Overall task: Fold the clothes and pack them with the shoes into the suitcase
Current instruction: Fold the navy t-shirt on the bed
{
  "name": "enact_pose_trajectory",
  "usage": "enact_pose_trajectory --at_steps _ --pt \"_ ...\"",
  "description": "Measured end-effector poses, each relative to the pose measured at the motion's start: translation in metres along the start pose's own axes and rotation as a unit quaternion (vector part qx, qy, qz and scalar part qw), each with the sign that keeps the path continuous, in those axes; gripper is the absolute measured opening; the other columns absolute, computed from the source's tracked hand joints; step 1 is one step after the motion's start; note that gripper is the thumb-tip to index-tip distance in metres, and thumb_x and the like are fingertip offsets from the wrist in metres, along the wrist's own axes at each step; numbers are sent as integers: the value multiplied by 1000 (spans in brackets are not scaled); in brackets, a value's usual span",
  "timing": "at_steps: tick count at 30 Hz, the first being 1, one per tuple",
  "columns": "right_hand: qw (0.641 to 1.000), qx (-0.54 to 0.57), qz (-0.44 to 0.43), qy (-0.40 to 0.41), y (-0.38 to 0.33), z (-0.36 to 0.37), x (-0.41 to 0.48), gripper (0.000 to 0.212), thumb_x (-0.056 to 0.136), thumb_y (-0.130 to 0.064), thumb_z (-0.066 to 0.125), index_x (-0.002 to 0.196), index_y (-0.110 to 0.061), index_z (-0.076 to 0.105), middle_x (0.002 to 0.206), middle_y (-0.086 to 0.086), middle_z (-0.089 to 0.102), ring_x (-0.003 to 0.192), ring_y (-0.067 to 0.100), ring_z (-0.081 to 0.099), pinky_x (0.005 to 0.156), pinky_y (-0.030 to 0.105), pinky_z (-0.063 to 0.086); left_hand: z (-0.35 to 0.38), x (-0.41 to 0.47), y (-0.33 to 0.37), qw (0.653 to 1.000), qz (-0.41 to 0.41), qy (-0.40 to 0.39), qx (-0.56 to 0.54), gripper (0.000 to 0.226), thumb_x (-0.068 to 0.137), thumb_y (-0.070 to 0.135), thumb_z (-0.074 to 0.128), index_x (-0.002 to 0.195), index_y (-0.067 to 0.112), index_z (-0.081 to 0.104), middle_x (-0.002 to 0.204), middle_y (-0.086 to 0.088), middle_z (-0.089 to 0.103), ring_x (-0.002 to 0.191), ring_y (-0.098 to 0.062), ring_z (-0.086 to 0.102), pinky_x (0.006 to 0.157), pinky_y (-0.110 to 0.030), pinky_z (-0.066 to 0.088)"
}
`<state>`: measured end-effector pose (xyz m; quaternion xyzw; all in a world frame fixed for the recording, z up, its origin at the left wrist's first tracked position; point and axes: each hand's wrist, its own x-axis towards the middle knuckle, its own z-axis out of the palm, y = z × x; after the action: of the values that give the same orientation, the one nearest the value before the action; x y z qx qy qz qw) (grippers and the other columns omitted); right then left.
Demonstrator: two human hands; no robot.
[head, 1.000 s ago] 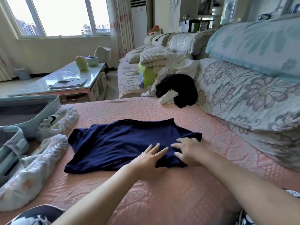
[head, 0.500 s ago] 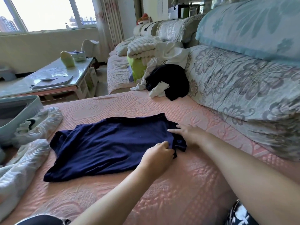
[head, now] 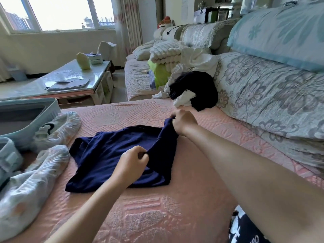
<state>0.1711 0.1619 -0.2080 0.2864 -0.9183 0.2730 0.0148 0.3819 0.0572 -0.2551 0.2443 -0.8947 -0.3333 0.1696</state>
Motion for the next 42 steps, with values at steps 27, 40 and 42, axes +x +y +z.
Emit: enact_pose_trajectory --at_steps 27,40,42 --pt "979 -122 -139 -82 -22 86 46 42 96 -27 47 137 -33 53 142 3 46 130 30 43 108 43 31 -22 120 -76 956 79 -70 273 69 98 47 50 156 23 21 159 0 28 147 -21 23 121 -39 16" --pt "941 -225 -214 136 -34 149 85 31 75 -8 70 104 -18 65 95 8 58 84 31 57 72 40 45 -28 155 -127 936 -15 80 343 34 94 28 58 124 16 51 125 -9 56 118 -31 52 94 -42 43" --pt "926 -186 -305 124 -31 152 84 21 71 -4 66 89 -14 69 87 8 60 75 33 58 67 39 46 -27 155 -123 935 79 128 320 37 91 28 61 126 19 57 123 -7 58 117 -32 53 94 -44 43"
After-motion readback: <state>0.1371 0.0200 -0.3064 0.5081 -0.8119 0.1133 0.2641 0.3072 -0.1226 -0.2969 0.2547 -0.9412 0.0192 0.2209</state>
